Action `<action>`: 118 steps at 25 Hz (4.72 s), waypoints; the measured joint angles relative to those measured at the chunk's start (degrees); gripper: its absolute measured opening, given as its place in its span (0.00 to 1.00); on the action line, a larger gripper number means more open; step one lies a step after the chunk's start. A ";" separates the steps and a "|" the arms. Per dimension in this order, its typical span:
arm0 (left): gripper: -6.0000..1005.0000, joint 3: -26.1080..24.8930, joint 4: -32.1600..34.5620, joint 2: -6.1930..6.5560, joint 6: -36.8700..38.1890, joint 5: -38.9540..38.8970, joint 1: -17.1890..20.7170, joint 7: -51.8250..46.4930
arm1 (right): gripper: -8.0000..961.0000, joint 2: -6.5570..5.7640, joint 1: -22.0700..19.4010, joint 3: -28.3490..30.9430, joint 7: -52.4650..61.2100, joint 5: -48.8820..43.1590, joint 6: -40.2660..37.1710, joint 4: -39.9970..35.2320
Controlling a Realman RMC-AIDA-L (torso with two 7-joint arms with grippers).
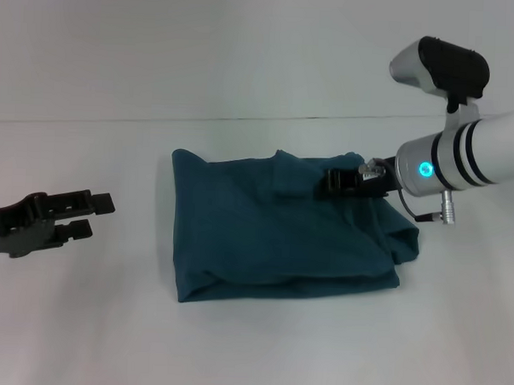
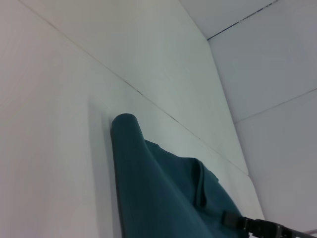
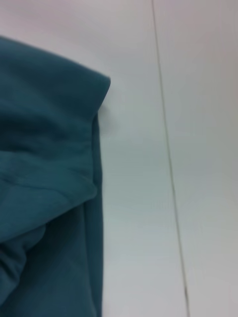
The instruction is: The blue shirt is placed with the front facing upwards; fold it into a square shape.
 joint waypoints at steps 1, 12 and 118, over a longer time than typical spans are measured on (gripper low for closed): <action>0.73 -0.04 0.00 0.00 0.00 0.00 0.08 0.00 | 0.07 0.00 -0.02 0.01 0.00 0.19 -0.46 -0.50; 0.73 -0.31 0.00 0.00 0.31 0.00 0.32 -0.01 | 0.07 -0.98 -0.72 -0.10 1.63 0.68 -2.80 -3.92; 0.73 -0.56 0.10 0.99 6.11 -2.15 0.12 11.20 | 0.65 -7.78 -15.80 10.27 -22.13 26.79 -32.92 -13.21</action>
